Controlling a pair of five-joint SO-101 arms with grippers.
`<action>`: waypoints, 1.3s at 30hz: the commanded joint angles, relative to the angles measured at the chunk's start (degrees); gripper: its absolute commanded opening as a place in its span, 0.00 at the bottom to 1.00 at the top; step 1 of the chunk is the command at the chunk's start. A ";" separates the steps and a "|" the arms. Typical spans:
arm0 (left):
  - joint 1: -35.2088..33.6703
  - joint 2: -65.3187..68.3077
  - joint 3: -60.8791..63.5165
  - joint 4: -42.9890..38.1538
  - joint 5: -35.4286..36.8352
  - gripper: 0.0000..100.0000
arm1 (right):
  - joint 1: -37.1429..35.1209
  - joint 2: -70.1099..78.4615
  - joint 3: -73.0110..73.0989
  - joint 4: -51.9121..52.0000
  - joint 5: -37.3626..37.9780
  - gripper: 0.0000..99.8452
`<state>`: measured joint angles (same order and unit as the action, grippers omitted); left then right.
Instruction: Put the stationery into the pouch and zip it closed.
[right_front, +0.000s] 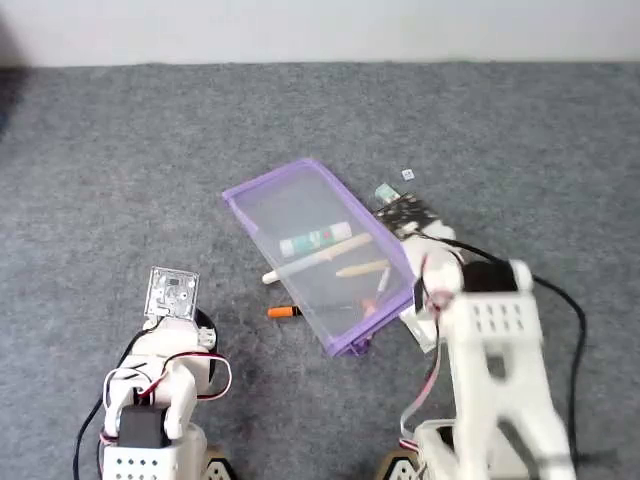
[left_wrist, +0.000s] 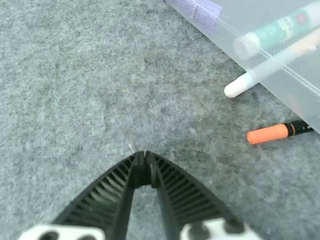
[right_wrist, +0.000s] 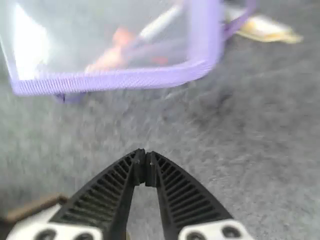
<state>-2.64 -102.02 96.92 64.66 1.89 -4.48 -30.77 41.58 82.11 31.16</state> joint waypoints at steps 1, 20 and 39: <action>0.00 0.18 -0.40 0.09 -0.09 0.01 | -1.63 8.84 -2.64 -4.62 2.29 0.01; 0.00 0.18 -0.40 0.09 -0.09 0.01 | -22.02 22.64 -13.45 -28.26 -6.07 0.01; 0.00 0.18 -0.40 0.09 -0.09 0.01 | -27.56 23.16 -15.82 -13.32 13.36 0.17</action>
<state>-2.64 -102.02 96.92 64.66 1.89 -30.86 -7.47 28.40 69.45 40.66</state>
